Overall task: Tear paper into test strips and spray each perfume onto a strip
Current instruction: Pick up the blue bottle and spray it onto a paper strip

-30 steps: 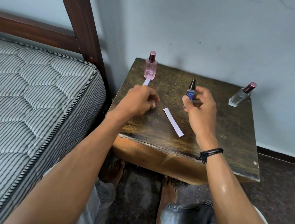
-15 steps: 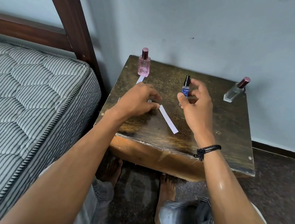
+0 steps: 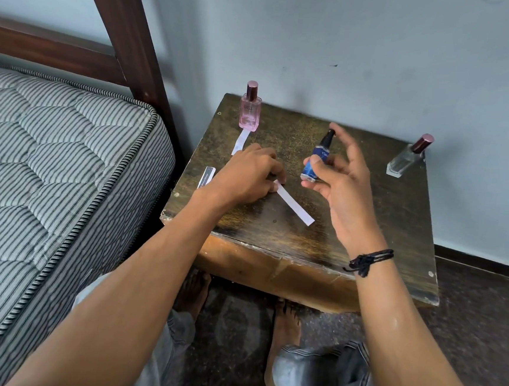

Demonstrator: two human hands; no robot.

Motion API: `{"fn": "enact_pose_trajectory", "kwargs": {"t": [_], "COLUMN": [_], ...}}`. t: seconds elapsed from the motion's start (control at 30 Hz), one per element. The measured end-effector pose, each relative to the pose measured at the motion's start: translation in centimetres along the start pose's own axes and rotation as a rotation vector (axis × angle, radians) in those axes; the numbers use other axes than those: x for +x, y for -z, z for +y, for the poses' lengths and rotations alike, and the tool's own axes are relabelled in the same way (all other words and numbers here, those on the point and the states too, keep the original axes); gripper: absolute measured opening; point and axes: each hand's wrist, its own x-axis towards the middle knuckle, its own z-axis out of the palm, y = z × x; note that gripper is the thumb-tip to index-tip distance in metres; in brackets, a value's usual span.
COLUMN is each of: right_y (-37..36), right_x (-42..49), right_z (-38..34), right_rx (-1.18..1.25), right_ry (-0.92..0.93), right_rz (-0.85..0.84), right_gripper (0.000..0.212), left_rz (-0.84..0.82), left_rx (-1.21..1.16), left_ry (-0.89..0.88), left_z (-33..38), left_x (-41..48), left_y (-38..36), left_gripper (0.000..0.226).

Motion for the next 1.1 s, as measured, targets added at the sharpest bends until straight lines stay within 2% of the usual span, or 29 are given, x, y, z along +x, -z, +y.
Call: {"fn": "enact_pose_trajectory", "kwargs": {"t": [0.1,0.23,0.4,0.57,0.77,0.97,1.1], "right_y": [0.5,1.3,2.0,2.3,2.6,2.4,2.3], "right_x": [0.0,0.1,0.0,0.2,0.4,0.4,0.2], "right_z": [-0.2,-0.5,-0.1,0.5,1.0,1.3,1.4], "right_rx": [0.046,-0.008,-0.212,-0.478,-0.698,-0.786,-0.859], "right_ry": [-0.016,-0.025,-0.028,-0.010,0.011,-0.011,0.001], "right_rz": [-0.013,-0.001,-0.018,-0.103,-0.179,-0.271,-0.354], "right_gripper": [0.060,0.060,0.061,0.062,0.060,0.059,0.058], "left_rz": [-0.008,-0.013,-0.050,0.006,0.045,0.110,0.172], "left_rx": [-0.015,-0.041,-0.102,-0.062,-0.091,-0.168,-0.210], "left_ry": [0.009,0.000,-0.005,0.039,-0.009,-0.027,0.030], "left_z": [0.0,0.0,0.5,0.4,0.0,0.1,-0.1], "left_x": [0.1,0.2,0.3,0.5,0.5,0.4,0.5], "left_y": [-0.1,0.2,0.8,1.4,1.7,1.6,1.8], "left_gripper": [0.017,0.012,0.011,0.013,0.016,0.015,0.014]}}
